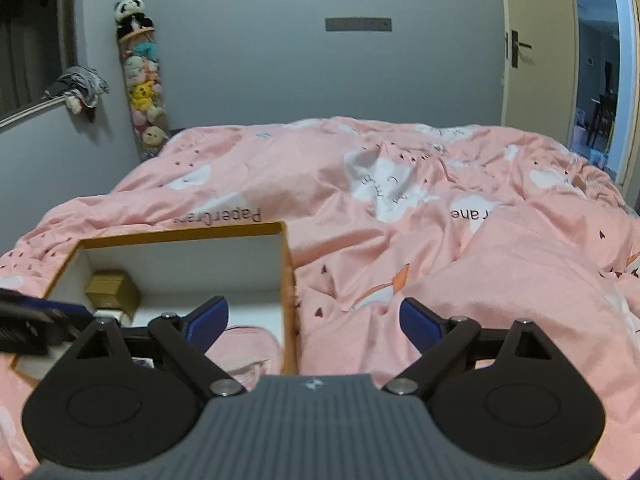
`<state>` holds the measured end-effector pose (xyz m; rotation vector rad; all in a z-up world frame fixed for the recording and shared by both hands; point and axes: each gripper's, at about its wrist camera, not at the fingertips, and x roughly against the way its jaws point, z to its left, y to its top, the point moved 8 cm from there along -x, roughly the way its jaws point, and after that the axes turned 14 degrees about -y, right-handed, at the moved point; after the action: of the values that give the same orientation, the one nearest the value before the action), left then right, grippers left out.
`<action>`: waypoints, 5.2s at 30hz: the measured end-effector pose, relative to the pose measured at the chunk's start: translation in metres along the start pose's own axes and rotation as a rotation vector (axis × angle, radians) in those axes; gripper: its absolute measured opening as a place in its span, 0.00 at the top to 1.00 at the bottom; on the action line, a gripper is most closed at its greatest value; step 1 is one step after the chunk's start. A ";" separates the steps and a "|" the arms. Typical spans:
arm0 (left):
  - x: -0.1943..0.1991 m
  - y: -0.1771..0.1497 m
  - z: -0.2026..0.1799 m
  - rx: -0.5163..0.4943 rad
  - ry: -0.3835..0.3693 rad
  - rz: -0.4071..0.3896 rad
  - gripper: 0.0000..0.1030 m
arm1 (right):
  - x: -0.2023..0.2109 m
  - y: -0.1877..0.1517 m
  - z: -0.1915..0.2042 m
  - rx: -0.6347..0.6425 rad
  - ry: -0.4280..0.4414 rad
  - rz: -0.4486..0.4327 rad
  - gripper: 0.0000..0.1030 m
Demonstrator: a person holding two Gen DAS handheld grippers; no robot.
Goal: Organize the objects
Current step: 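Lower the pink backpack into the orange box and open the left gripper, then grasp the brown dog plush with the right gripper while the left grasps the white plush, then lift the dog plush with the right gripper while the left lifts the white plush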
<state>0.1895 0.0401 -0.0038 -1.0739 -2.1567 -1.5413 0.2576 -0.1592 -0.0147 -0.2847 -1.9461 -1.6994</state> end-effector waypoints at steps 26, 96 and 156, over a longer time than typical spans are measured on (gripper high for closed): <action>0.041 -0.171 0.026 0.043 0.083 0.362 0.45 | 0.069 -0.176 0.112 0.342 0.438 0.675 0.30; -0.036 -0.162 -0.043 -1.026 0.307 0.464 0.36 | 0.026 -0.117 0.043 0.233 0.150 0.446 0.49; 0.002 -0.116 0.042 0.051 0.111 0.277 0.23 | 0.035 -0.135 0.117 0.480 0.417 0.405 0.47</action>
<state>0.1143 0.0614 -0.0994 -1.1832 -1.8728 -1.3790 0.1327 -0.0781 -0.1191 -0.1174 -1.7618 -0.9141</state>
